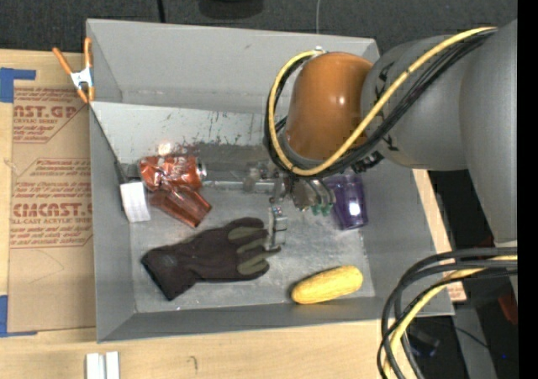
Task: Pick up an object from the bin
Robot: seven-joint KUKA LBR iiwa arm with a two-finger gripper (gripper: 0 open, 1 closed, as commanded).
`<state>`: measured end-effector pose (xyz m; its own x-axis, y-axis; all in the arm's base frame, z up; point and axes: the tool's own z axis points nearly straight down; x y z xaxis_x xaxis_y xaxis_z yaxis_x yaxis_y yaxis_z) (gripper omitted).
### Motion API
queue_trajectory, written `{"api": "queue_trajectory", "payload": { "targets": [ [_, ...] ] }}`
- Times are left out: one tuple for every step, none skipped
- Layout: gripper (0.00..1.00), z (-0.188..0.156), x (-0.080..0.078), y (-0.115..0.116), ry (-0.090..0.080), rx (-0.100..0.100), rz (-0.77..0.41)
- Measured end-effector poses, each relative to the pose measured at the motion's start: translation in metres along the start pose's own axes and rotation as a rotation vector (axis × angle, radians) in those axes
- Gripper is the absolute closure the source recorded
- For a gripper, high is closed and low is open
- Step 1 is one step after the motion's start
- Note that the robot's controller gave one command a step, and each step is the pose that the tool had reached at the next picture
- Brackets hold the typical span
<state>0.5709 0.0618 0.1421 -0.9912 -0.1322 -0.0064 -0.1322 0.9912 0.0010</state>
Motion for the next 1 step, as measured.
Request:
{"api": "queue_trajectory", "payload": {
  "targets": [
    [1.00,0.0534,0.0189,0.0390,0.006,-0.001,-0.177]
  ]
}}
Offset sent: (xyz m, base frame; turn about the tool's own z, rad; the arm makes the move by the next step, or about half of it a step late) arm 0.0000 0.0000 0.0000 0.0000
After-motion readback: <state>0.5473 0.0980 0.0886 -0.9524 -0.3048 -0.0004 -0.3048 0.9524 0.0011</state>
